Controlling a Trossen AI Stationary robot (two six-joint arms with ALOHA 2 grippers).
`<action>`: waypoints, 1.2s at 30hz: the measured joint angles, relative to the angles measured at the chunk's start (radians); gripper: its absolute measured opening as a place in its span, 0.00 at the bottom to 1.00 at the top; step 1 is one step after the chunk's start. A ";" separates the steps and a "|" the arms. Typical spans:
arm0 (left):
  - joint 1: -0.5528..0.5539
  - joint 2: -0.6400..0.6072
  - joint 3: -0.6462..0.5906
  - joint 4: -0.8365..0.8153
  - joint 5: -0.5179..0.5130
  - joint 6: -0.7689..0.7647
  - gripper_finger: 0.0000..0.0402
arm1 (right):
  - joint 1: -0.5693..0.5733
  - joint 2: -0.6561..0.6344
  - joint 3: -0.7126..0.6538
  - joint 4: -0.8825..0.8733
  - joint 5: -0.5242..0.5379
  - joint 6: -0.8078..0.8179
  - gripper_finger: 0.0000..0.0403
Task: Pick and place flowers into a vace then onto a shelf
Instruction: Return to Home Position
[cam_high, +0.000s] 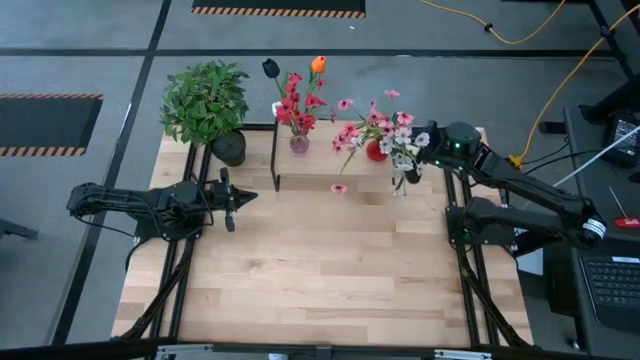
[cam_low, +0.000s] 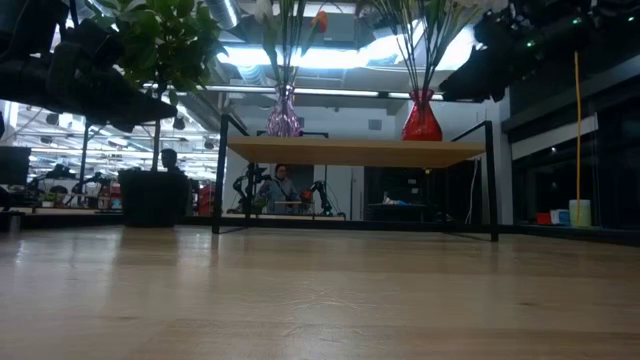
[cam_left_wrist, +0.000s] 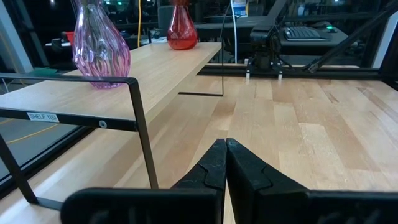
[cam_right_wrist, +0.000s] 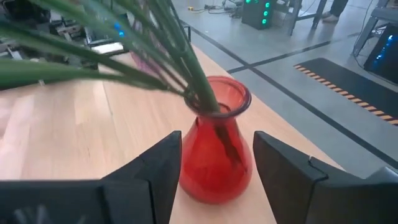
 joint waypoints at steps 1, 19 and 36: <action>0.000 0.000 0.000 0.003 0.000 0.000 0.01 | 0.000 -0.011 0.000 -0.015 0.000 -0.006 0.50; 0.000 -0.005 0.010 0.064 0.025 0.046 0.01 | 0.030 -0.235 -0.149 -0.046 -0.097 0.006 0.02; 0.000 -0.016 0.010 0.040 -0.025 0.088 0.01 | 0.269 -0.486 -0.389 0.087 -0.255 0.060 0.01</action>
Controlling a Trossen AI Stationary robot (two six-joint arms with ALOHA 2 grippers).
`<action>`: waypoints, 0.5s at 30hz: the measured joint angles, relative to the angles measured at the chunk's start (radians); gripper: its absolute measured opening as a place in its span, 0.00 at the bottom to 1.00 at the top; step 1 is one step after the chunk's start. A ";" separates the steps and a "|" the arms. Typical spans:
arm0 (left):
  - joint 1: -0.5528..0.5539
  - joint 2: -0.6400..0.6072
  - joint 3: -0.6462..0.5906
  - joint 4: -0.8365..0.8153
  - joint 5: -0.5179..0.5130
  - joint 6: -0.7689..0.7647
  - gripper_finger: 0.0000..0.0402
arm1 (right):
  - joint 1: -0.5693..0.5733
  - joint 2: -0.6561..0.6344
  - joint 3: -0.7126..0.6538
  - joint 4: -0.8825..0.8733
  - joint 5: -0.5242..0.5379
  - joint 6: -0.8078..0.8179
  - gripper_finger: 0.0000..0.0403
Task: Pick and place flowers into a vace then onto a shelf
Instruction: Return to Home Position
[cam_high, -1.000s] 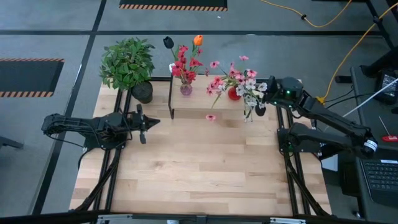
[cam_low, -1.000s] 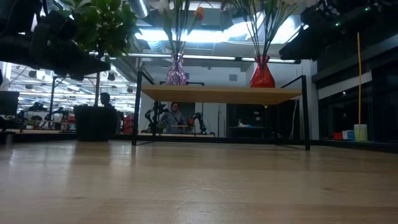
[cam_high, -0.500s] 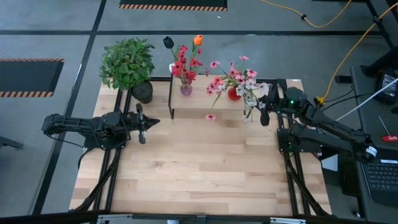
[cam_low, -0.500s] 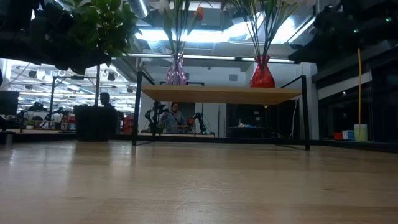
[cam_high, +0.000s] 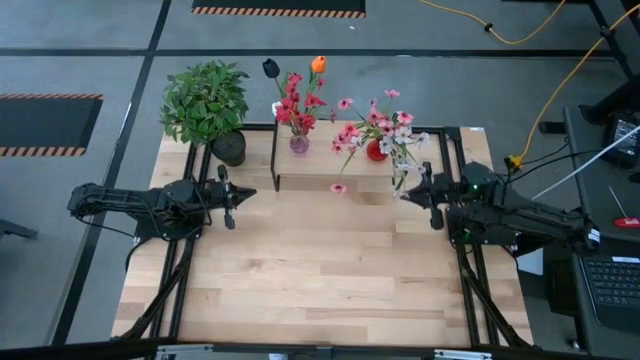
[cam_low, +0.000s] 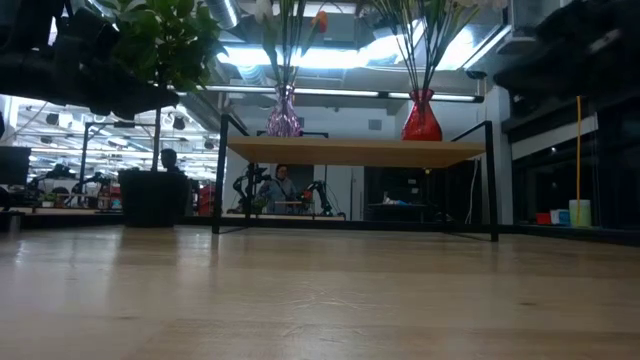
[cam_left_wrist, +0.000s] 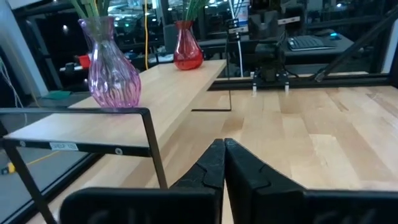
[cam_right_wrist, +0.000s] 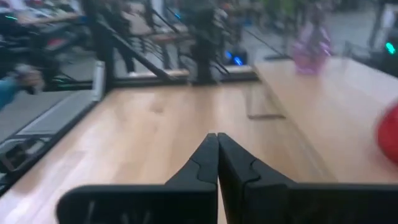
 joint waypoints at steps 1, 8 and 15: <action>0.000 0.000 0.000 0.000 -0.002 0.008 0.00 | 0.020 -0.026 -0.019 0.017 0.000 -0.001 0.00; 0.000 0.000 0.000 0.015 0.003 0.004 0.00 | 0.101 -0.191 -0.056 -0.021 0.001 -0.001 0.00; 0.000 0.001 0.000 0.013 0.048 -0.058 0.01 | 0.140 -0.292 -0.109 -0.068 0.007 -0.024 0.00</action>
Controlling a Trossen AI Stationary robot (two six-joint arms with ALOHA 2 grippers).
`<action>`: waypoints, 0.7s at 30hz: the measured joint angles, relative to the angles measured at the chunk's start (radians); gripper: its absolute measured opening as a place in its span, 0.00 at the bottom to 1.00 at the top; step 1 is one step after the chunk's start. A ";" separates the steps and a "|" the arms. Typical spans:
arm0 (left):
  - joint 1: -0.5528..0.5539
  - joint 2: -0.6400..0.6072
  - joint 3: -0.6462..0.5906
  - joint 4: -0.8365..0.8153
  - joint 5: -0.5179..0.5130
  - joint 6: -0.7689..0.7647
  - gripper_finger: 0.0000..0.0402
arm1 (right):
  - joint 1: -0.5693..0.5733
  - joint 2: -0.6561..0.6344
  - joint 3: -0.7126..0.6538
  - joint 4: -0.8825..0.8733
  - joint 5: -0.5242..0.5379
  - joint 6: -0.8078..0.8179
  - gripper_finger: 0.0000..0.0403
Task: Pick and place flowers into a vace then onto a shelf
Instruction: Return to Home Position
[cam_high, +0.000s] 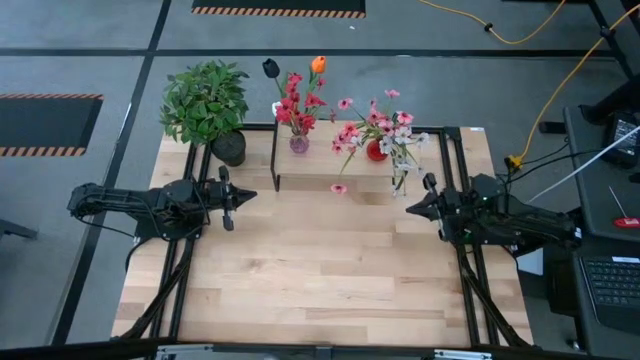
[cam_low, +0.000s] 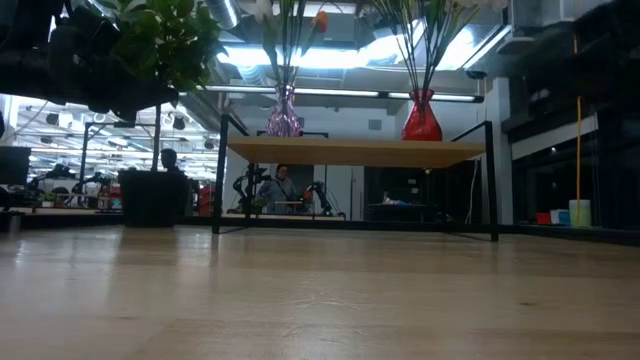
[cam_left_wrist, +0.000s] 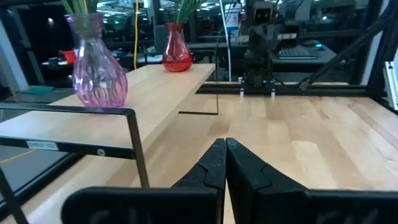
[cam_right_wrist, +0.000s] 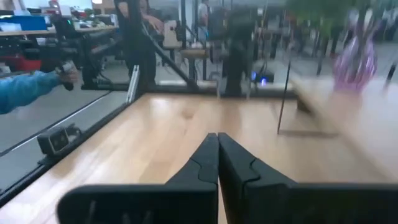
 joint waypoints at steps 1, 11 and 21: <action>0.000 0.000 0.000 0.000 0.002 -0.003 0.00 | 0.002 0.001 -0.019 0.010 0.001 0.012 0.00; 0.000 0.003 0.000 -0.001 -0.050 0.022 0.01 | 0.002 0.007 -0.059 0.080 0.020 -0.036 0.00; 0.000 0.003 0.000 0.001 -0.110 0.041 0.01 | 0.002 0.014 -0.093 0.175 0.023 -0.071 0.00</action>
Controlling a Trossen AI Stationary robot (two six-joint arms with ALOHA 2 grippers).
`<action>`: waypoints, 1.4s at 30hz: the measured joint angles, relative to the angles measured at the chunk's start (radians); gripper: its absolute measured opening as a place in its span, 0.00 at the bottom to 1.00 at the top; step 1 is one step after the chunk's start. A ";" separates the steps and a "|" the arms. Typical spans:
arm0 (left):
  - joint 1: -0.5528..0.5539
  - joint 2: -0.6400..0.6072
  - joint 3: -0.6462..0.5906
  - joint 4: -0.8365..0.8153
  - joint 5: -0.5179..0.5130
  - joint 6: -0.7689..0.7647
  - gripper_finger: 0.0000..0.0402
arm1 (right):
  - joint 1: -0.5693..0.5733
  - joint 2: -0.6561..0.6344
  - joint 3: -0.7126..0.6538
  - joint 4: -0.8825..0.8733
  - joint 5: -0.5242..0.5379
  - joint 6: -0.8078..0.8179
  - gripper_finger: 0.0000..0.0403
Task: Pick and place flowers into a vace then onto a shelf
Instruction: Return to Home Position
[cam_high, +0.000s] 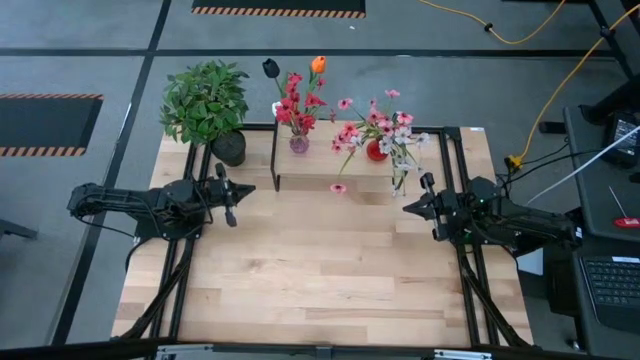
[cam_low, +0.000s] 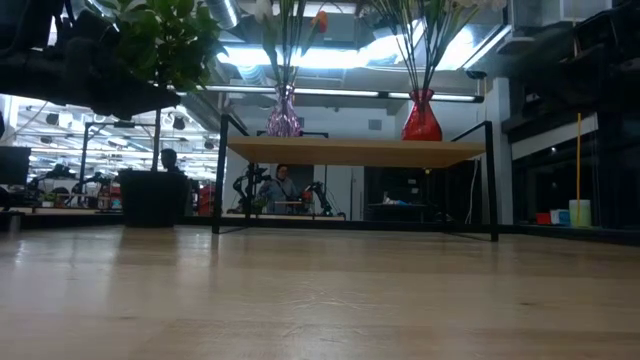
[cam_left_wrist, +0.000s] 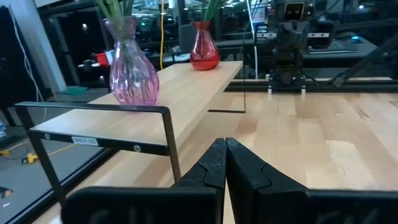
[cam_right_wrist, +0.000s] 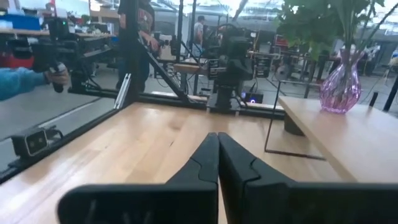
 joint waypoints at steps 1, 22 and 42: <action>0.000 0.000 0.000 0.000 -0.002 -0.002 0.01 | 0.000 0.000 0.000 0.000 0.000 0.014 0.00; 0.000 0.000 0.000 0.000 -0.090 -0.080 0.01 | 0.000 0.001 0.000 0.000 -0.001 0.127 0.07; 0.000 0.000 0.000 0.000 -0.090 -0.080 0.01 | 0.175 -0.013 0.000 -0.009 0.134 0.131 0.07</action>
